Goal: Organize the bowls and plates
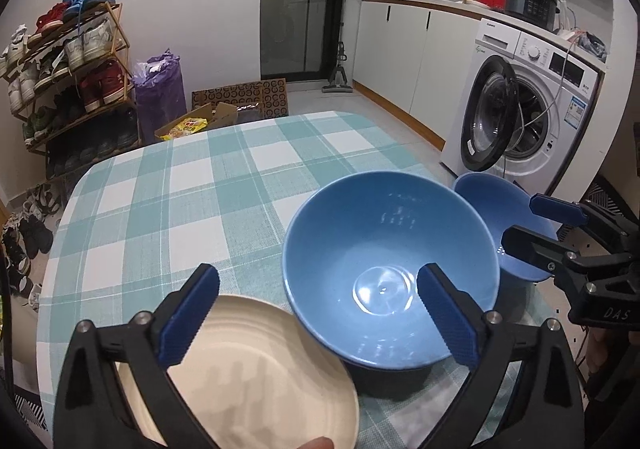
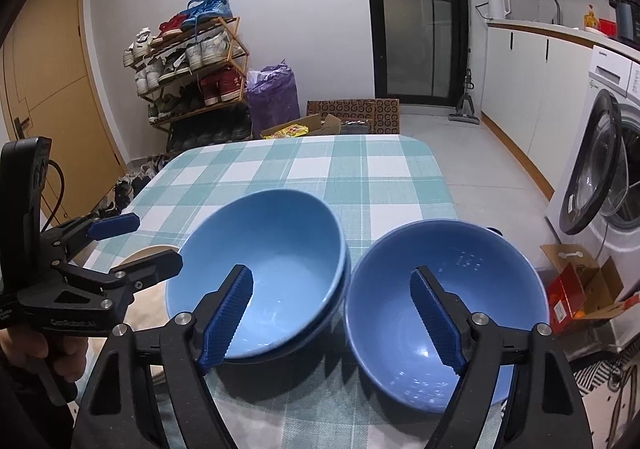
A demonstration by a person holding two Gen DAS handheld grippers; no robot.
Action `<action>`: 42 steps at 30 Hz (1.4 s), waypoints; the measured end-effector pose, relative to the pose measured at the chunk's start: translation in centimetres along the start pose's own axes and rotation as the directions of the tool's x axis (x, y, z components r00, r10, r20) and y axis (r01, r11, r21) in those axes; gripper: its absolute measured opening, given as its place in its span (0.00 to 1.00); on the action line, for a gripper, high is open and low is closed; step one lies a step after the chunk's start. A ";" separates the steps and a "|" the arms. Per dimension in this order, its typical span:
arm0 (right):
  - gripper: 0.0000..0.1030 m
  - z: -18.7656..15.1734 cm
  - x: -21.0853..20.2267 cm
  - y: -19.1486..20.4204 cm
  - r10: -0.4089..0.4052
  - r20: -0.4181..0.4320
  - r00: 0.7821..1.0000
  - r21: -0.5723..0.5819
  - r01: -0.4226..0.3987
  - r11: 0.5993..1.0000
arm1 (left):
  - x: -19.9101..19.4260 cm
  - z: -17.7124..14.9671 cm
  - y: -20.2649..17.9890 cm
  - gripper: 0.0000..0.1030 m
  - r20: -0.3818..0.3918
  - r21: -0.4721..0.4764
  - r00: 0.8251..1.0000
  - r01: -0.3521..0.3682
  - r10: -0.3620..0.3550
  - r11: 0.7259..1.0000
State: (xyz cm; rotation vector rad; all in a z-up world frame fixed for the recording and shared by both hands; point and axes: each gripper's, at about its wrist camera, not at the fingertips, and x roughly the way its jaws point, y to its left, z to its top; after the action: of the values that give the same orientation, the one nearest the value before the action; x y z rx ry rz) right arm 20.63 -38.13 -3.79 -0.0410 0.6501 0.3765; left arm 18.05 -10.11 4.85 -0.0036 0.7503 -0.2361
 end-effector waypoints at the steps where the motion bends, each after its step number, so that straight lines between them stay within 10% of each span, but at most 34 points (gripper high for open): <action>1: 0.83 0.0 -0.2 -0.2 -0.002 0.005 1.000 0.007 0.002 1.000 | 0.0 0.1 -0.2 1.00 0.001 0.005 1.000 0.002 -0.002 1.000; 42: 0.98 -1.2 -4.9 -10.5 -0.199 0.003 0.980 0.257 0.192 0.947 | 4.5 5.5 -10.3 1.00 -0.061 0.174 0.994 0.096 -0.087 0.980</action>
State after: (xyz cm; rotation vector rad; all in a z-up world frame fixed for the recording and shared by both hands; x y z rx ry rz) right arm 20.11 -49.67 -2.64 0.1451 0.6557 0.0995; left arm 22.74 -21.58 6.78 0.1373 0.7812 -0.3911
